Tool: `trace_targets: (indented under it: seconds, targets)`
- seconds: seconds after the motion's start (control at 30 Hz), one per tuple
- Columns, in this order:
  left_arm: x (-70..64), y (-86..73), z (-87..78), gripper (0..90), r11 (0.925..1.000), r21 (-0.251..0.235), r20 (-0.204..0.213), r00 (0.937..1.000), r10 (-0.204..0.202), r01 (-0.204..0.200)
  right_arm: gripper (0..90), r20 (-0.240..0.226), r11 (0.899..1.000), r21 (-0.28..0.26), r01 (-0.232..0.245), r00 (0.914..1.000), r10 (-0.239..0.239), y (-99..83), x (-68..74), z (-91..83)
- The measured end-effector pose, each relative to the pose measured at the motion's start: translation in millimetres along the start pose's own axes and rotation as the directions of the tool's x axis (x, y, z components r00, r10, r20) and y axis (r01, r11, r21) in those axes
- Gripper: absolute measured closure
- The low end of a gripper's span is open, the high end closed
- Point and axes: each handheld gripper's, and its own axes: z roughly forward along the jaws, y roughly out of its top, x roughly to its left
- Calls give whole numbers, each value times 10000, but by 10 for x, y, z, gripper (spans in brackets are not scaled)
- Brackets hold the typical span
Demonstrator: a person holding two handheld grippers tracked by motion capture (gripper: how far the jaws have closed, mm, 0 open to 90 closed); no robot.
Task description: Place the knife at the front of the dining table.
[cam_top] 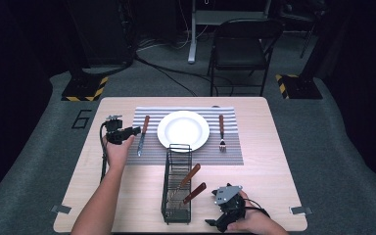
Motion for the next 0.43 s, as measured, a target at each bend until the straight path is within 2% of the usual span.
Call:
trace_targets:
  seconds: [0.27, 0.37, 0.43]
  targets:
    - [-19, -99, -179, 518, 9989, 145, 194, 9988, 447, -450, 0, 3, 10000, -9, 14, 10000, -14, 0, -2, 1]
    - [-6, -160, -251, 483, 9977, 177, 39, 9978, 659, -660, 0, 1, 10000, 2, -4, 10000, 4, 0, 1, 0]
    - [26, -201, -285, 449, 9966, 382, -22, 9973, 735, -734, 0, -56, 10000, 55, -61, 10000, 62, -1, 4, -5]
